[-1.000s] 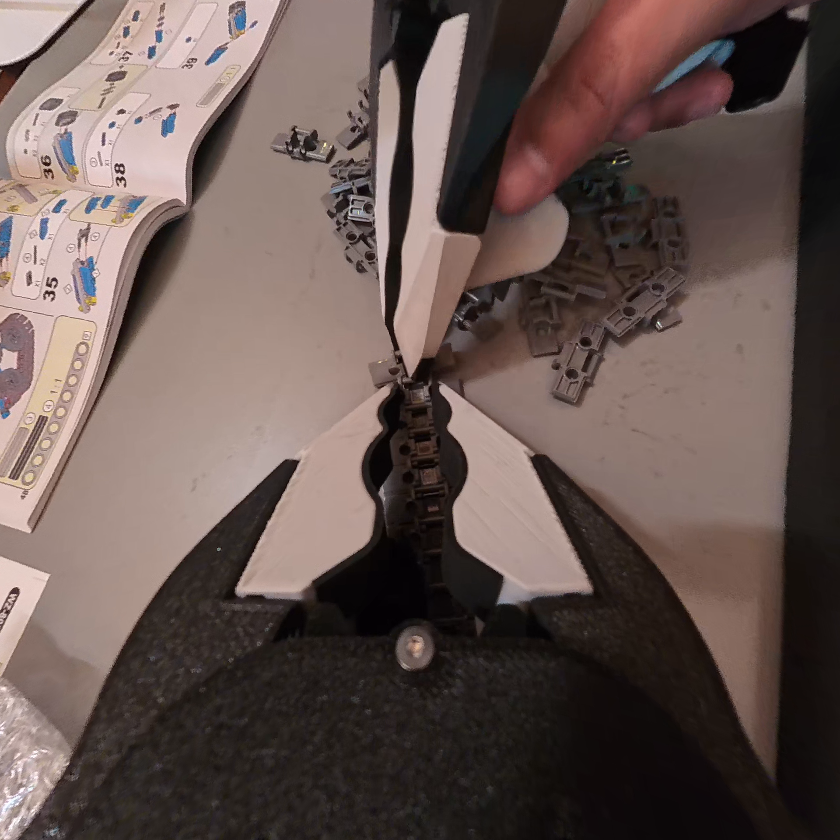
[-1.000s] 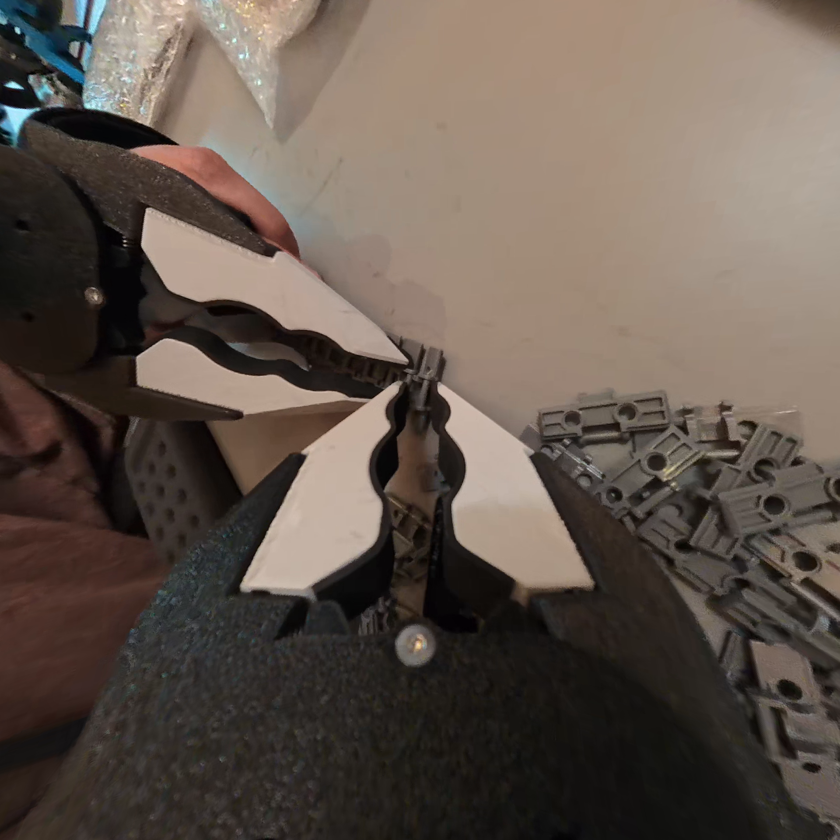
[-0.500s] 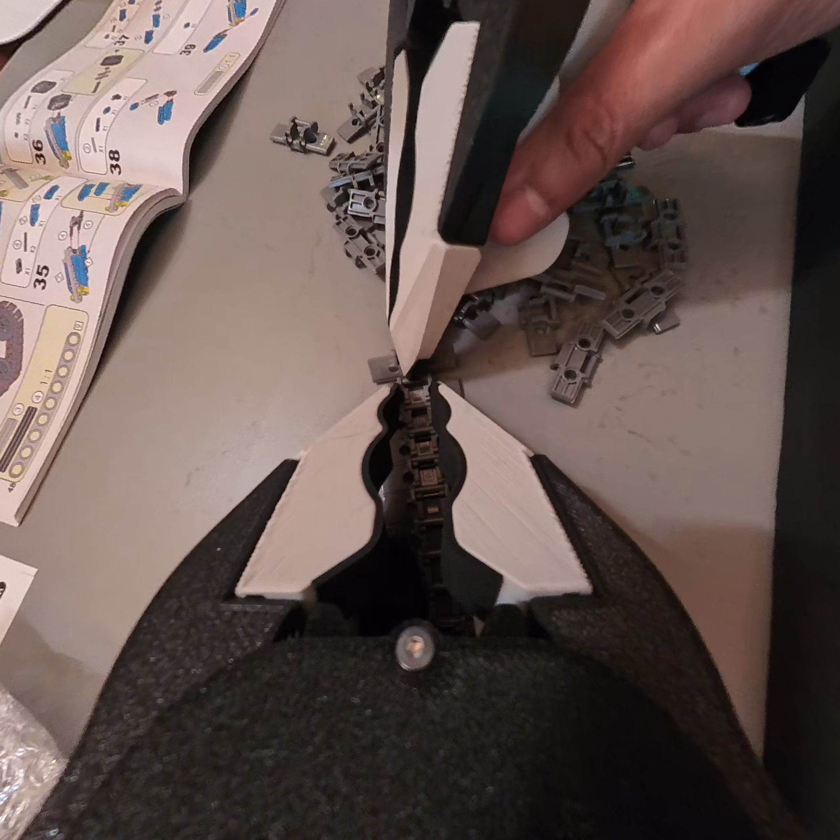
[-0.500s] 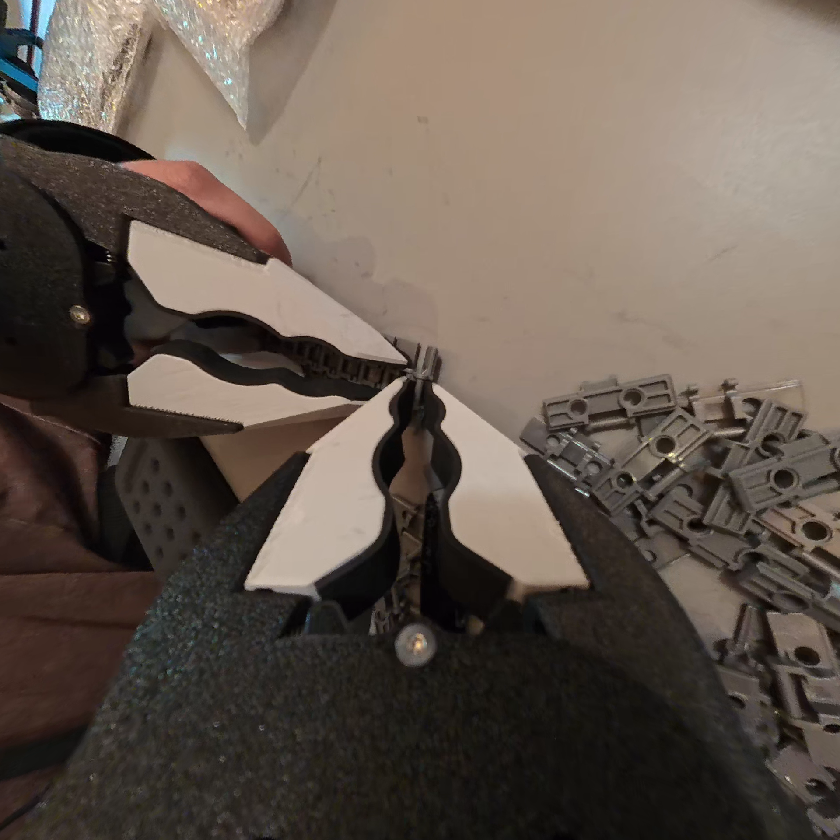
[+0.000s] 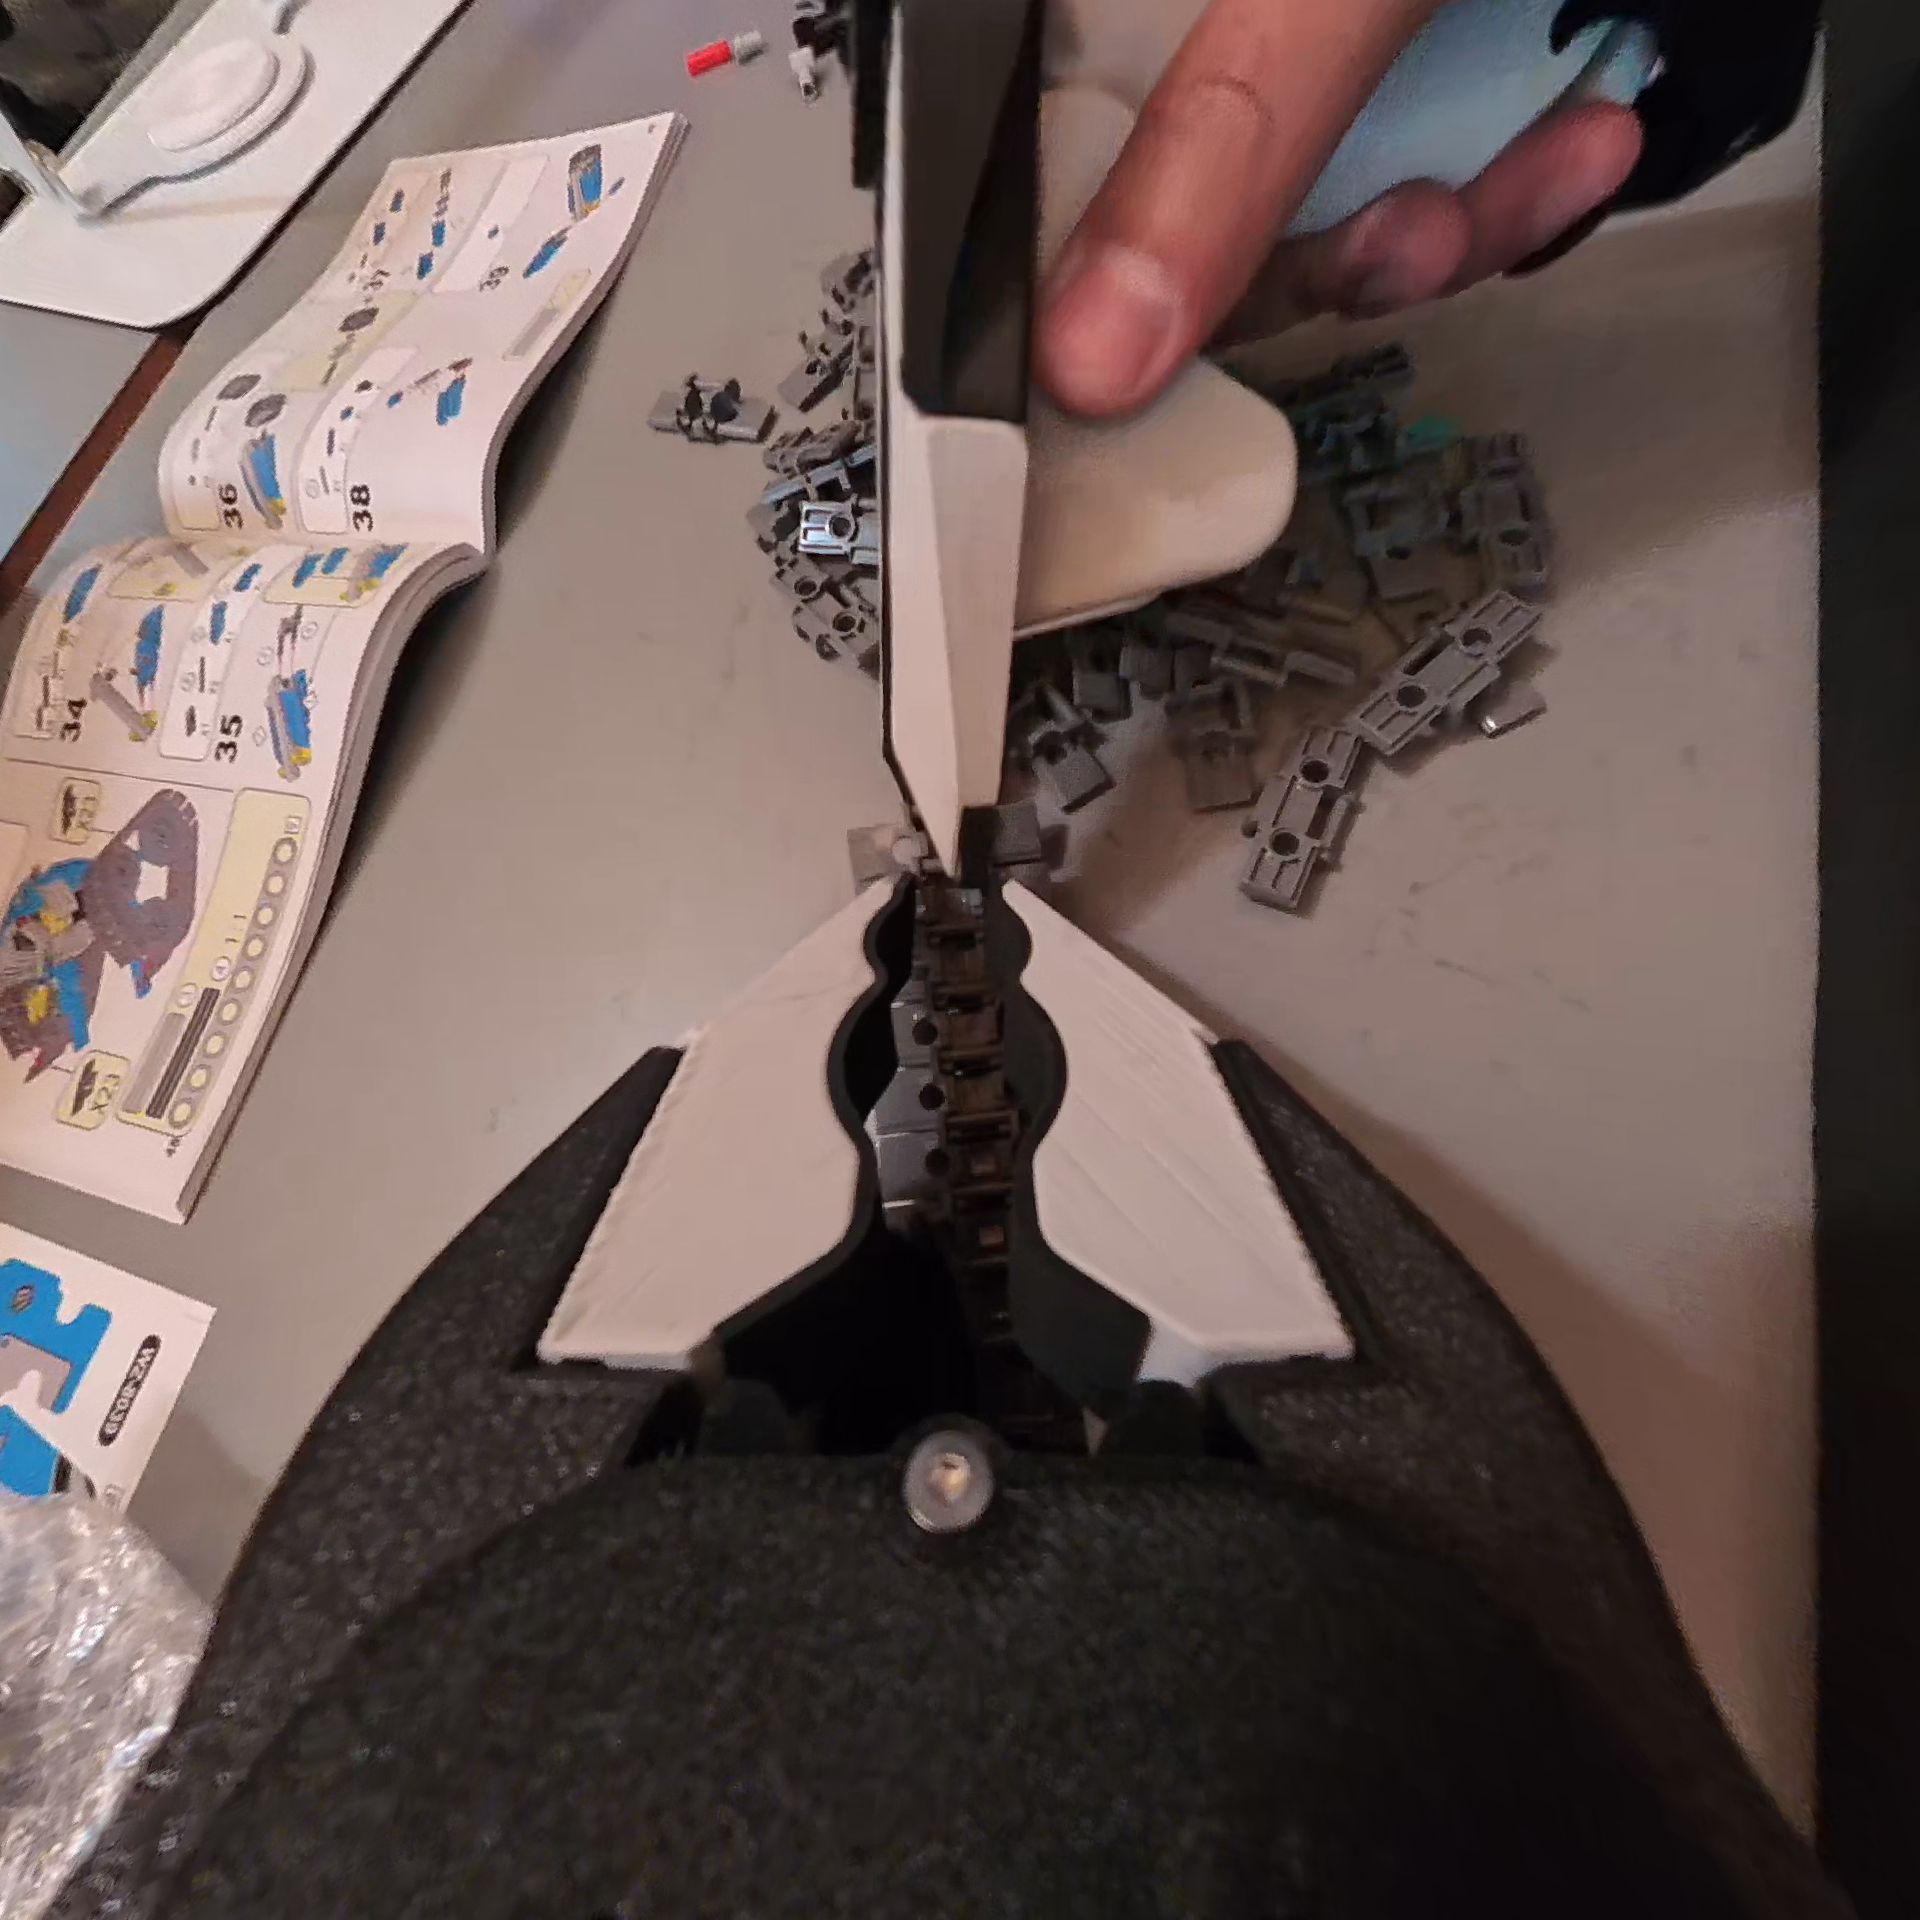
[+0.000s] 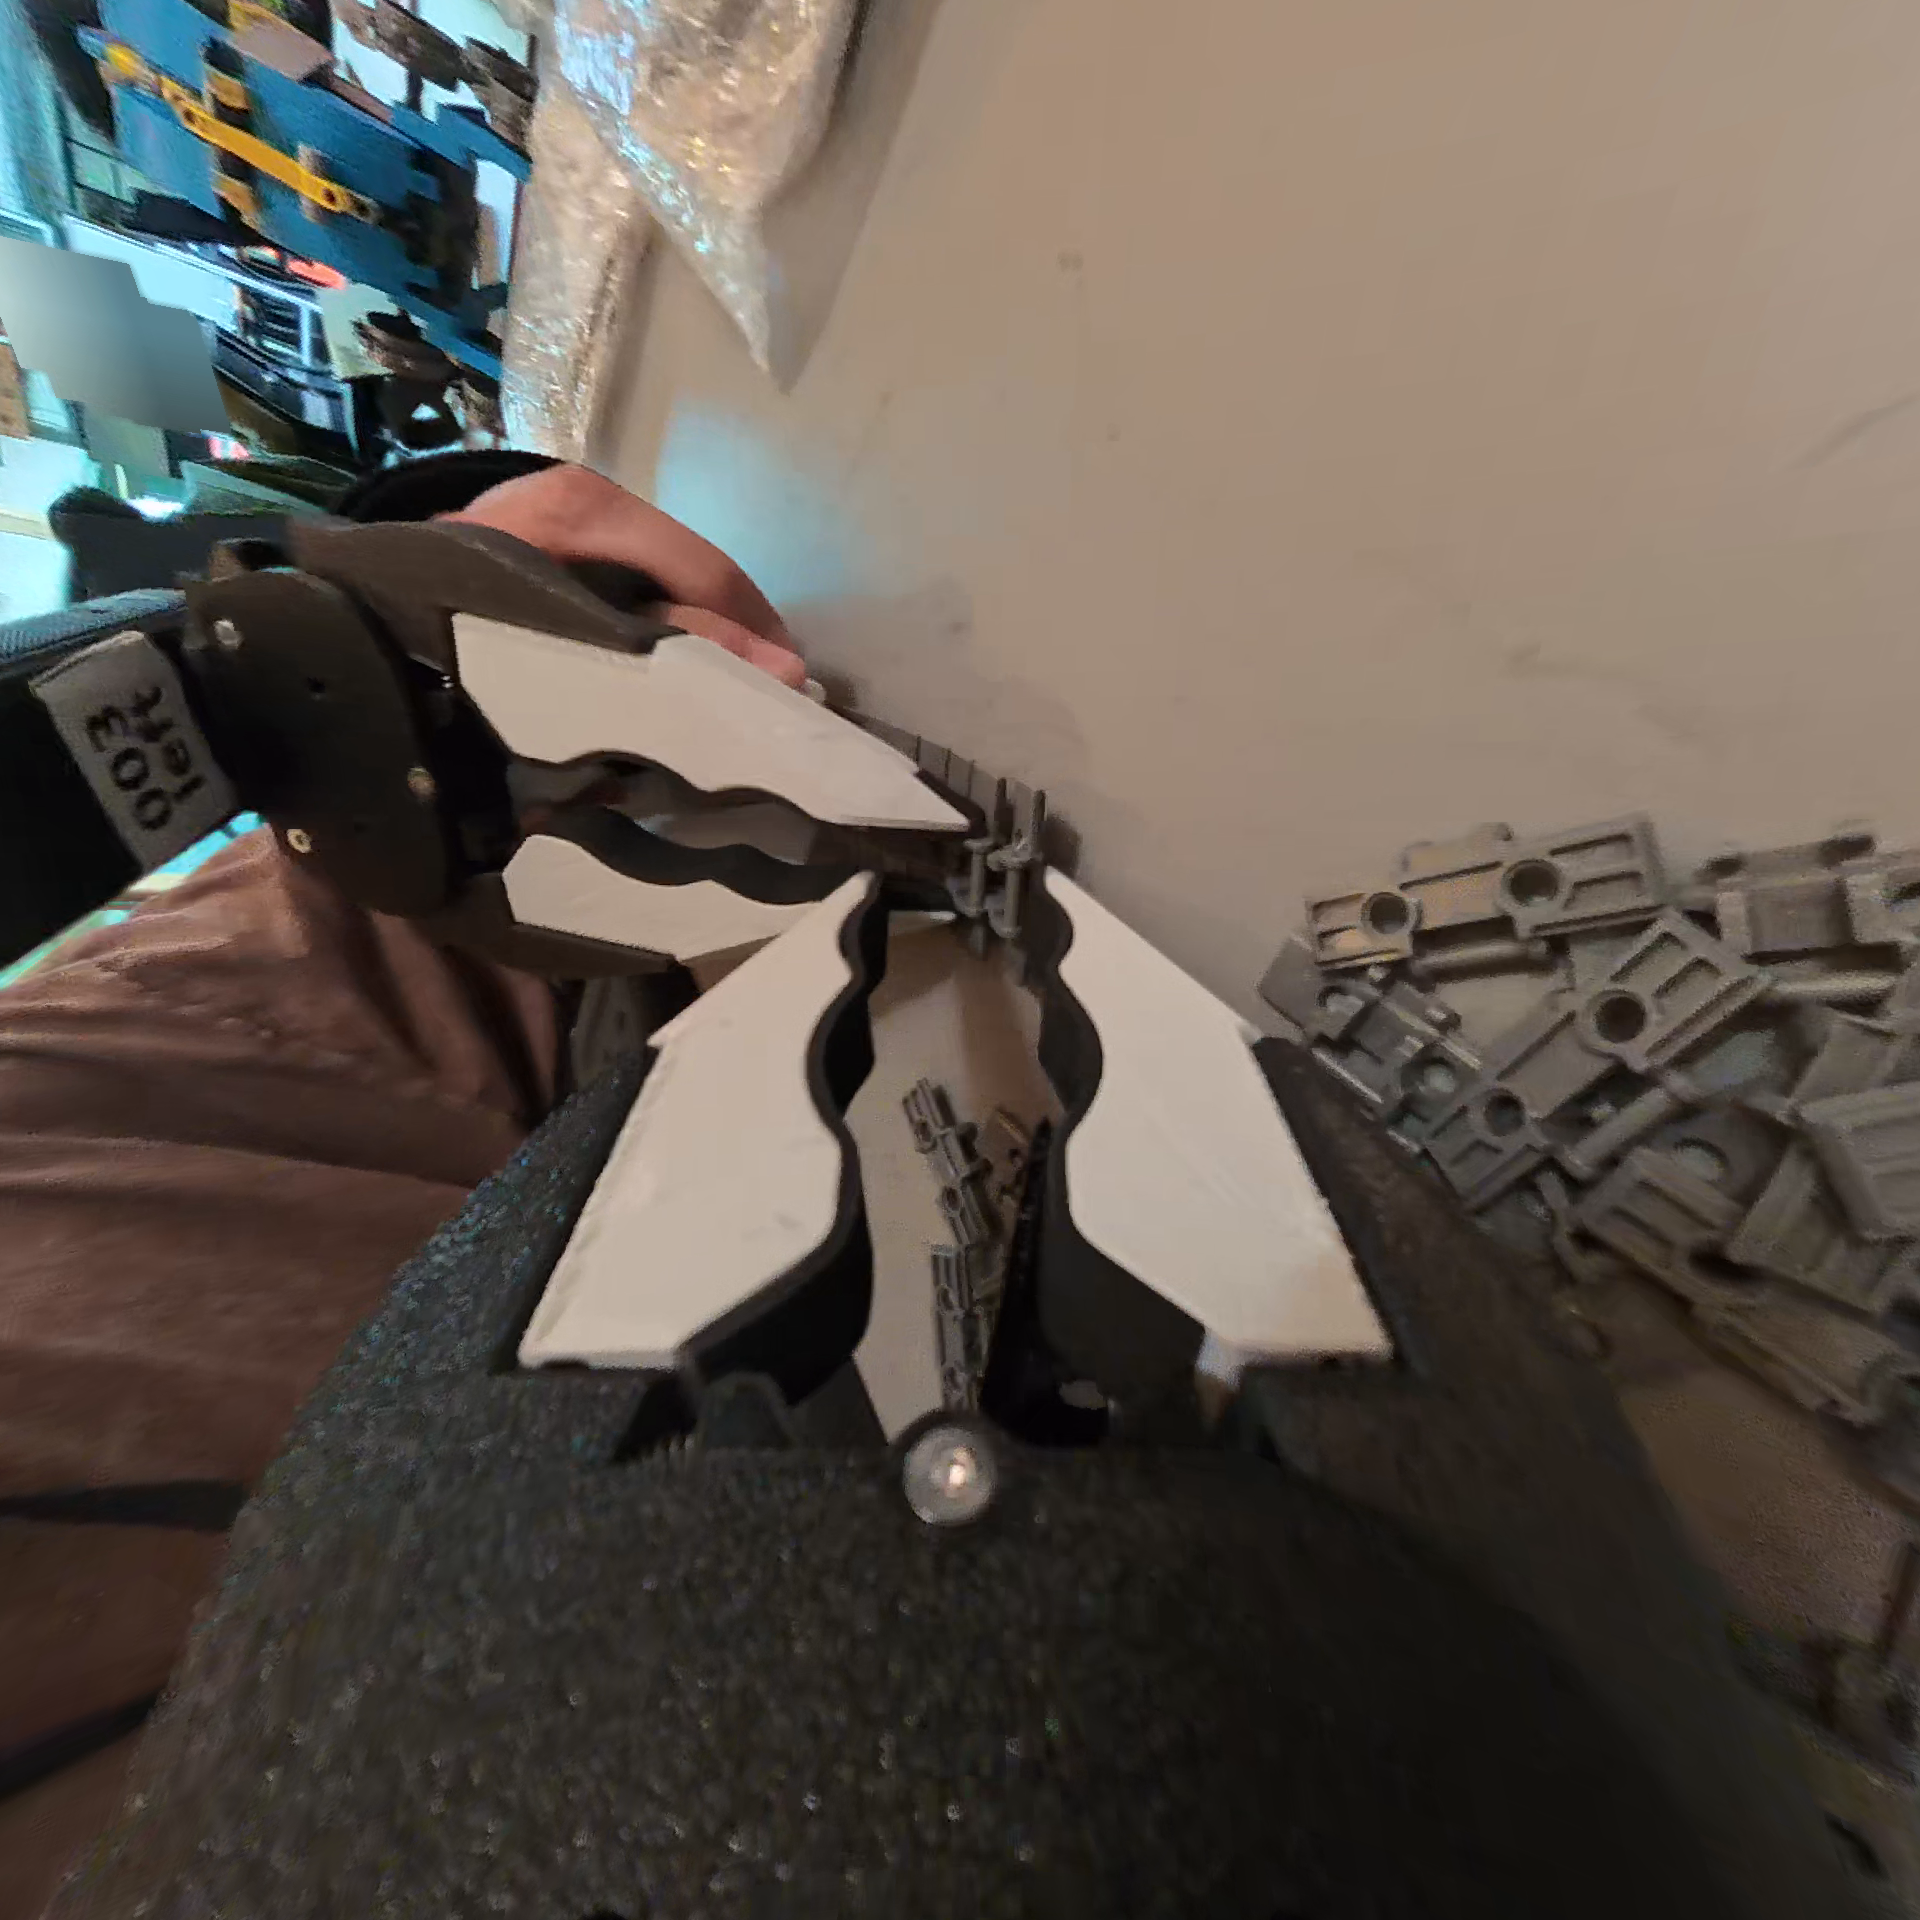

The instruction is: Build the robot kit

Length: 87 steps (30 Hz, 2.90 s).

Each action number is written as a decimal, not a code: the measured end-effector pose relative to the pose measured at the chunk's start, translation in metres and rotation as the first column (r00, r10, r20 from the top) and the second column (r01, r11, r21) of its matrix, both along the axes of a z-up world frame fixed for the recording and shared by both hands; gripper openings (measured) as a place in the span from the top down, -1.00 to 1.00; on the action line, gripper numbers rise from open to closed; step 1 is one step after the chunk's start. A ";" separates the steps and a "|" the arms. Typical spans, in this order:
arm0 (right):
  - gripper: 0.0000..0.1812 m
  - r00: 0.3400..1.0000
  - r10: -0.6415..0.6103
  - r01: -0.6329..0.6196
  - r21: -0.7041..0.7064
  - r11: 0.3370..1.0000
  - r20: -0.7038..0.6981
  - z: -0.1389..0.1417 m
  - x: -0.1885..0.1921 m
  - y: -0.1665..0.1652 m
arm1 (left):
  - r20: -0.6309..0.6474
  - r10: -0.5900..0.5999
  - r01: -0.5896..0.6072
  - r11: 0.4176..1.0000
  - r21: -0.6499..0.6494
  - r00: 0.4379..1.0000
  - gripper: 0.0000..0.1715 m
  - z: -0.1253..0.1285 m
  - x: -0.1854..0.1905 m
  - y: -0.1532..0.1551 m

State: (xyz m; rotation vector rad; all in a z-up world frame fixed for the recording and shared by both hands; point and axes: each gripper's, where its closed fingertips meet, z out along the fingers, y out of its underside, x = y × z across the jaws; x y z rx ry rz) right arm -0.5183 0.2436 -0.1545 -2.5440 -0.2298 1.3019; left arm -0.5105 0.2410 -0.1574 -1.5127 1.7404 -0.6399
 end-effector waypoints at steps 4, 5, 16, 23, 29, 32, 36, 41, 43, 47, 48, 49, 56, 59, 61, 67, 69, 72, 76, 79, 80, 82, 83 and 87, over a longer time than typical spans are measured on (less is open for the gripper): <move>0.90 1.000 -0.007 0.007 0.060 0.998 0.004 0.000 0.006 0.003 | 0.040 0.006 -0.005 1.000 -0.019 0.999 0.86 0.007 0.000 0.001; 0.90 1.000 -0.003 0.004 0.081 0.997 -0.013 0.004 0.005 0.004 | 0.058 0.007 -0.007 1.000 -0.007 0.998 0.86 0.009 0.001 0.002; 0.83 0.988 0.005 0.008 0.089 0.996 -0.154 0.010 0.002 0.008 | 0.107 0.004 -0.010 0.998 0.059 0.994 0.86 0.017 0.000 0.006; 0.91 0.987 0.015 0.011 0.160 0.987 -0.160 0.016 0.004 0.007 | 0.138 -0.001 -0.011 0.996 0.084 0.990 0.86 0.022 0.002 0.005; 0.92 0.995 0.037 -0.012 0.250 0.968 -0.097 0.019 0.006 0.005 | 0.150 -0.003 -0.015 0.992 0.122 0.989 0.86 0.024 0.003 0.004; 0.93 0.996 0.037 -0.015 0.262 0.965 -0.080 0.016 0.007 0.005 | 0.137 -0.003 -0.012 0.994 0.110 0.991 0.86 0.022 0.003 0.003; 0.93 0.997 0.055 -0.038 0.277 0.960 -0.053 0.013 0.008 0.005 | 0.180 0.022 0.001 0.992 -0.124 0.984 0.76 0.032 -0.002 0.001; 0.93 0.994 0.106 -0.085 0.388 0.918 -0.033 0.026 0.000 0.003 | 0.235 0.054 0.060 0.891 -0.450 0.970 0.66 0.043 -0.016 0.018; 0.93 0.992 0.126 -0.106 0.431 0.896 -0.018 0.030 -0.003 0.002 | 0.259 -0.018 0.169 0.799 -0.578 0.966 0.66 0.048 -0.020 0.005; 0.93 0.983 0.180 -0.135 0.529 0.838 -0.035 0.047 -0.014 -0.004 | 0.287 -0.098 0.270 0.706 -0.655 0.953 0.66 0.053 -0.024 -0.008; 0.93 0.982 0.188 -0.142 0.550 0.823 -0.027 0.051 -0.015 -0.005 | 0.294 -0.101 0.277 0.705 -0.653 0.950 0.66 0.054 -0.024 -0.009; 0.93 0.979 0.204 -0.154 0.573 0.805 -0.023 0.053 -0.018 -0.007 | 0.300 -0.099 0.278 0.708 -0.649 0.949 0.67 0.055 -0.023 -0.009; 0.93 0.967 0.253 -0.203 0.606 0.769 0.003 0.055 -0.023 -0.015 | 0.340 -0.161 0.341 0.737 -0.583 0.927 0.89 0.060 -0.025 -0.021; 0.93 0.965 0.263 -0.203 0.609 0.767 -0.010 0.057 -0.023 -0.016 | 0.354 -0.160 0.351 0.733 -0.583 0.922 0.90 0.062 -0.025 -0.022; 0.93 0.965 0.263 -0.193 0.615 0.764 -0.024 0.060 -0.023 -0.016 | 0.376 -0.153 0.361 0.728 -0.582 0.914 0.90 0.066 -0.024 -0.022; 0.93 0.962 0.274 -0.207 0.607 0.767 -0.019 0.060 -0.020 -0.016 | 0.360 -0.102 0.314 0.734 -0.602 0.927 0.72 0.064 -0.019 -0.015; 0.93 0.961 0.274 -0.199 0.610 0.767 -0.032 0.062 -0.020 -0.016 | 0.346 -0.043 0.257 0.756 -0.602 0.937 0.47 0.061 -0.016 -0.004; 0.93 0.960 0.277 -0.204 0.610 0.766 -0.026 0.061 -0.021 -0.016 | 0.364 -0.089 0.303 0.749 -0.589 0.927 0.70 0.064 -0.019 -0.012; 0.93 0.957 0.290 -0.220 0.609 0.762 -0.018 0.060 -0.021 -0.017 | 0.381 -0.134 0.343 0.758 -0.555 0.915 0.86 0.066 -0.021 -0.020; 0.93 0.949 0.315 -0.235 0.612 0.755 -0.024 0.061 -0.023 -0.021 | 0.398 -0.153 0.362 0.767 -0.529 0.905 0.88 0.068 -0.022 -0.024; 0.94 0.945 0.326 -0.242 0.612 0.753 -0.027 0.062 -0.023 -0.022 | 0.402 -0.160 0.366 0.776 -0.514 0.902 0.88 0.069 -0.023 -0.026; 0.94 0.940 0.340 -0.259 0.602 0.755 -0.020 0.059 -0.024 -0.025 | 0.389 -0.178 0.364 0.798 -0.480 0.904 0.91 0.066 -0.023 -0.028; 0.94 0.942 0.335 -0.264 0.595 0.759 -0.009 0.056 -0.023 -0.025 | 0.375 -0.178 0.352 0.810 -0.469 0.910 0.91 0.063 -0.023 -0.028; 0.95 0.947 0.319 -0.267 0.622 0.736 0.029 0.056 -0.022 -0.023 | 0.377 -0.148 0.338 0.791 -0.510 0.915 0.92 0.064 -0.022 -0.026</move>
